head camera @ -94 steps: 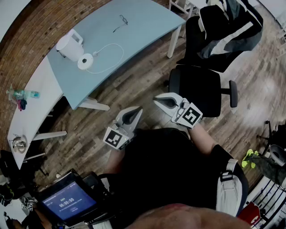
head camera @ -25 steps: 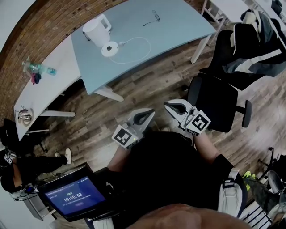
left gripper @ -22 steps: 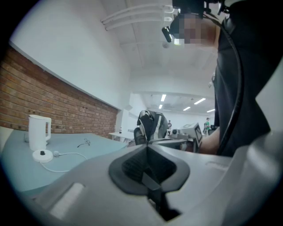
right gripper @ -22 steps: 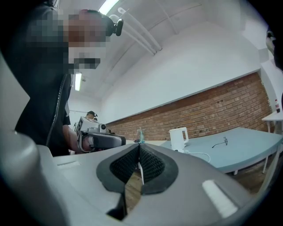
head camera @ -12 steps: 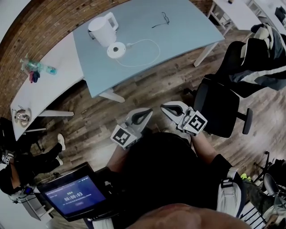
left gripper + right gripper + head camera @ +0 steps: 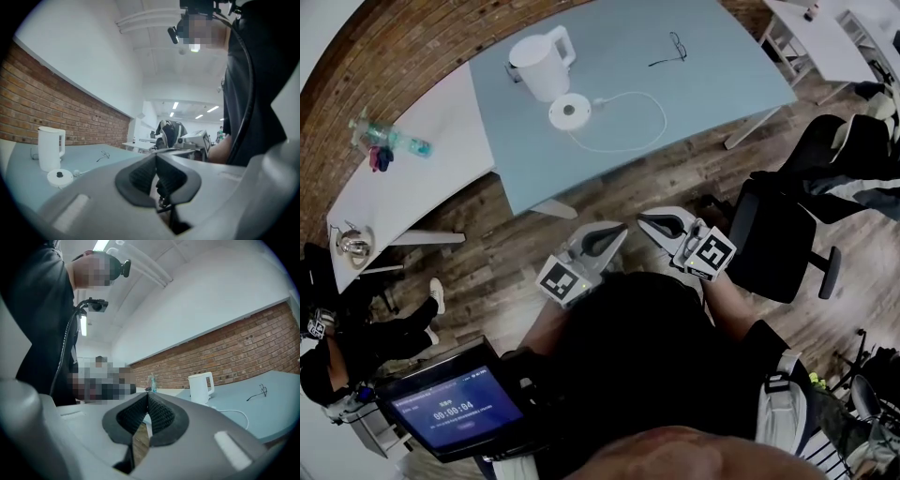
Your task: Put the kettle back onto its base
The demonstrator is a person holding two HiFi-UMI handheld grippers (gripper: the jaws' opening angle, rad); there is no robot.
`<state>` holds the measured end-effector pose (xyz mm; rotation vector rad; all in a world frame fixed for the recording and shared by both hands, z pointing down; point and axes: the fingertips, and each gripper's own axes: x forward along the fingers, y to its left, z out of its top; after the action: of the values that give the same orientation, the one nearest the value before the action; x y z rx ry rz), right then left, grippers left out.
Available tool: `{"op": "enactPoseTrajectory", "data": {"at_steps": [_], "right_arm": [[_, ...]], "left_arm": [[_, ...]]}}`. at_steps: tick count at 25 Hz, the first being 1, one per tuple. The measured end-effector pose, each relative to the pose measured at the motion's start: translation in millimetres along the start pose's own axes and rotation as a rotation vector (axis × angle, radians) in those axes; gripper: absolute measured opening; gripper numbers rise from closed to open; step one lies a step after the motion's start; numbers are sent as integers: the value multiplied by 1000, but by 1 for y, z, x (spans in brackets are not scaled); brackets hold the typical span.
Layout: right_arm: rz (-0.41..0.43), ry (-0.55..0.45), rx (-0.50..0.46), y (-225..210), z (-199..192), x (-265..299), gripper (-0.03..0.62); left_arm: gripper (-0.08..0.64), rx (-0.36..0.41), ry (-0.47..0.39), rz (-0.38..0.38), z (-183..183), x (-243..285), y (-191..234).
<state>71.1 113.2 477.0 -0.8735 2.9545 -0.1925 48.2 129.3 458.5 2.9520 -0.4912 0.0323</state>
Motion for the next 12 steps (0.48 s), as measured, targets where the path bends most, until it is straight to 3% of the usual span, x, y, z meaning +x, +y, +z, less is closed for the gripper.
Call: {"op": "enactPoseTrajectory", "data": {"at_steps": [4,12], "right_arm": [[-9,2,-18,-12,8,36,3],[-24,33,-50,-19,9,60,3]], "left_arm": [[2,4,-23,0,11,-15,37],[2,32,-74,-35,22,-21,65]]}}
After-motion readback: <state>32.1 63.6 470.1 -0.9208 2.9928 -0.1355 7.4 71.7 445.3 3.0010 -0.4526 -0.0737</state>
